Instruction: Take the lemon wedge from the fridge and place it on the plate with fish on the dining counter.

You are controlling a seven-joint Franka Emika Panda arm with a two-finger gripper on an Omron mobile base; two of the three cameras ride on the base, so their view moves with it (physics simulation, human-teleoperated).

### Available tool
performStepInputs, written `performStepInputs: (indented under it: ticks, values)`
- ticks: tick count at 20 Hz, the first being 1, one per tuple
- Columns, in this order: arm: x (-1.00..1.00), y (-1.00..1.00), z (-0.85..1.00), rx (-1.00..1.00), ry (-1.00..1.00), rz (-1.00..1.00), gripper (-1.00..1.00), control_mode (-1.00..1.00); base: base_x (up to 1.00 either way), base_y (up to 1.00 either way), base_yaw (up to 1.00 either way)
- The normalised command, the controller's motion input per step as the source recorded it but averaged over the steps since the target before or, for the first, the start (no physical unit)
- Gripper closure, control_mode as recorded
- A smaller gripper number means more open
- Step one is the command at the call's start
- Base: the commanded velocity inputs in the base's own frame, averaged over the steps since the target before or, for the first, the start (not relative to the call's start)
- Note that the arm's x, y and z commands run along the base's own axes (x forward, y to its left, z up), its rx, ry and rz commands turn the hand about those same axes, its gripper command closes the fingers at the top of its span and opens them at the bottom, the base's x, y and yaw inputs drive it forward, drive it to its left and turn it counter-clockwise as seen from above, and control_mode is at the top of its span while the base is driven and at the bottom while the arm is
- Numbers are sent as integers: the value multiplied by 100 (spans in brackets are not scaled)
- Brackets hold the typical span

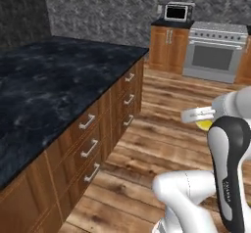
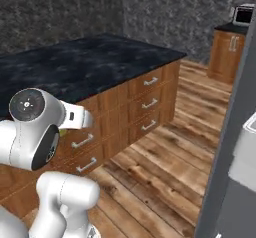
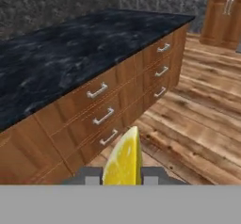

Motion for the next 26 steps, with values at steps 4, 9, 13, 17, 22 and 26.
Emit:
performStepInputs:
  ticks: [4,9,13,17,22,26]
  values:
    - [0,0,0,0,0,0,100,100,0,36,94]
    - [0,0,0,0,0,0,100,100,0,68,81]
    - [0,0,0,0,0,0,100,100,0,100,46]
    - [0,0,0,0,0,0,100,100,0,100,40]
    - [0,0,0,0,0,0,100,100,3,100,30]
    - [0,0,0,0,0,0,100,100,15,100,20]
